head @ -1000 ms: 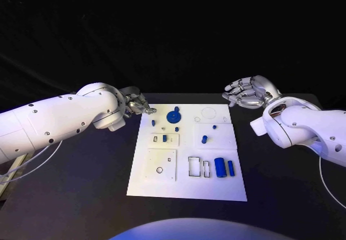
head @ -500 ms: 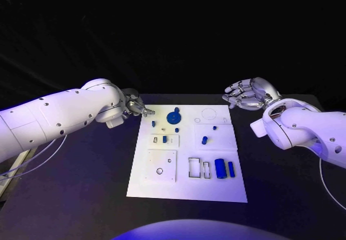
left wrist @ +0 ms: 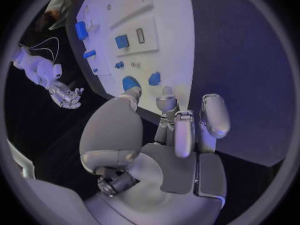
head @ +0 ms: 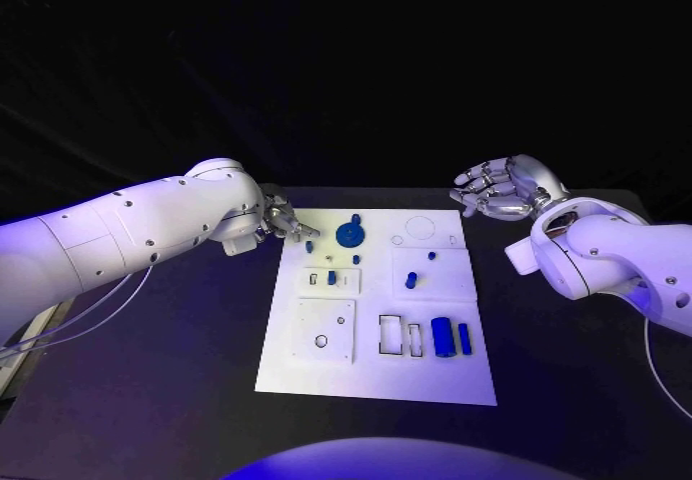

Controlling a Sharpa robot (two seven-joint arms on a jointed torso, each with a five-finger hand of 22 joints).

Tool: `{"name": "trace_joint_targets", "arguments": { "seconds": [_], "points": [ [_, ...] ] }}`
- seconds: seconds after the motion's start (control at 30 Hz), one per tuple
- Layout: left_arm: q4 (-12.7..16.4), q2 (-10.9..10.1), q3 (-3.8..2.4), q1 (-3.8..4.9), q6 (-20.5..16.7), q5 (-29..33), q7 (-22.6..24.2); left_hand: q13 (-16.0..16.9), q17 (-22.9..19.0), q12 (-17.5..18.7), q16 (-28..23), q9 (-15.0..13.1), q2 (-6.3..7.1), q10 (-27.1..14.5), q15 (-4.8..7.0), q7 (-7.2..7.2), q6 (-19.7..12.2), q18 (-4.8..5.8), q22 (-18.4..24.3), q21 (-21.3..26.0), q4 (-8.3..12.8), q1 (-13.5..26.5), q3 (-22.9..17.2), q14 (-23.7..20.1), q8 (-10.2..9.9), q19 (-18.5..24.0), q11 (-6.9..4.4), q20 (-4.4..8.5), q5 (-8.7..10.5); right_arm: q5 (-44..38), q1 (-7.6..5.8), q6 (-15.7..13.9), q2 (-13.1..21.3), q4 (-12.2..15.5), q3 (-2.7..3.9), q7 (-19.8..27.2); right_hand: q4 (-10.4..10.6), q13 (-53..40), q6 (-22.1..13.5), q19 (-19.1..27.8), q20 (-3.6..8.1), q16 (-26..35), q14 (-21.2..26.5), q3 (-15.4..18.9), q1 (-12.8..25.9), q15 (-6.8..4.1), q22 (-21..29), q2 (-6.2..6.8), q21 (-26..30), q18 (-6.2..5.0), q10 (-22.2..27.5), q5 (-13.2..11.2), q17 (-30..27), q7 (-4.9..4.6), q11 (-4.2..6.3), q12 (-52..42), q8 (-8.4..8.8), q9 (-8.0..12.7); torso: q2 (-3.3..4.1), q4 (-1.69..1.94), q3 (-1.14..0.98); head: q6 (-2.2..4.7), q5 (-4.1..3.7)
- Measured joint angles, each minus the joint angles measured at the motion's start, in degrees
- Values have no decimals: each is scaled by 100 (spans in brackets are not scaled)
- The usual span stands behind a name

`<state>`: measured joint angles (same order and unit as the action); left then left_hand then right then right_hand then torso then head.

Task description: Assemble the parts on the task board

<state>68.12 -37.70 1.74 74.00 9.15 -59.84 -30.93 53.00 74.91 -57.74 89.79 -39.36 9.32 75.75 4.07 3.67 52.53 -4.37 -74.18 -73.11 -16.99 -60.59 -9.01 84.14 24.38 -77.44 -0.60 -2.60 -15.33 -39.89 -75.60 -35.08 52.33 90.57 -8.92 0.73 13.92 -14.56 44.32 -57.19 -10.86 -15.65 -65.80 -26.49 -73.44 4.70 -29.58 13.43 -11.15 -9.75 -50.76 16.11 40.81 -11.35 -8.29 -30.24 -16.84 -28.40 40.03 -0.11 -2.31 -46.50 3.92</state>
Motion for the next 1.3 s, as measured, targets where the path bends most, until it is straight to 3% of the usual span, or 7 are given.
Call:
{"name": "trace_joint_targets", "arguments": {
  "seconds": [0.1,0.4,0.67,0.9,1.3],
  "points": [
    [-27,43,9,1,48,-3,-21,-19,0,0,0,0,-13,0,0,0,0,0,0,9,23,-4,25,0,35,0,0,0,-26,1,1,0,-1,-14,0,0,0,18,0,-1,-1,0,0,0,0,0,17,0,0,0,-8,28,-6,0,8,0,-22,5,-3,4,-2,2,4],
    [-23,131,23,0,137,-16,-82,-40,0,0,0,-35,-262,-62,0,-42,42,0,-29,17,8,-207,40,0,184,0,-21,0,-483,1,1,0,3,-42,0,0,0,46,0,-21,-21,22,0,0,0,0,31,0,23,0,-37,74,-8,0,6,20,-44,13,-6,0,0,-11,8],
    [-46,183,25,-1,160,-21,-106,-52,0,0,0,-34,-290,-61,0,-42,42,0,-34,39,22,-285,-13,0,220,0,-21,0,-548,1,1,-4,-4,-51,0,1,0,75,0,-21,-21,40,0,0,-31,0,46,-31,22,0,-37,109,-14,0,6,20,-60,20,-8,0,-1,-41,14],
    [-63,219,30,-1,171,-29,-118,-72,0,0,0,-81,-368,-82,0,-83,83,0,-53,39,23,-511,-185,0,388,-1,-41,0,-550,2,1,-7,-11,-57,0,9,0,91,0,-21,-21,45,0,0,-31,0,55,-31,22,0,-37,140,-19,0,6,20,-67,25,-9,3,3,-58,10],
    [-76,228,34,-3,204,-37,-138,-85,0,1,0,-127,-367,-102,21,-105,105,0,-71,39,32,-706,-335,-21,526,-16,-62,16,-550,3,1,-6,-11,-58,0,10,0,99,0,-21,-20,45,0,-1,-31,0,62,-31,22,0,-36,141,-18,0,6,43,-66,32,-9,1,2,-80,25]
  ]
}}
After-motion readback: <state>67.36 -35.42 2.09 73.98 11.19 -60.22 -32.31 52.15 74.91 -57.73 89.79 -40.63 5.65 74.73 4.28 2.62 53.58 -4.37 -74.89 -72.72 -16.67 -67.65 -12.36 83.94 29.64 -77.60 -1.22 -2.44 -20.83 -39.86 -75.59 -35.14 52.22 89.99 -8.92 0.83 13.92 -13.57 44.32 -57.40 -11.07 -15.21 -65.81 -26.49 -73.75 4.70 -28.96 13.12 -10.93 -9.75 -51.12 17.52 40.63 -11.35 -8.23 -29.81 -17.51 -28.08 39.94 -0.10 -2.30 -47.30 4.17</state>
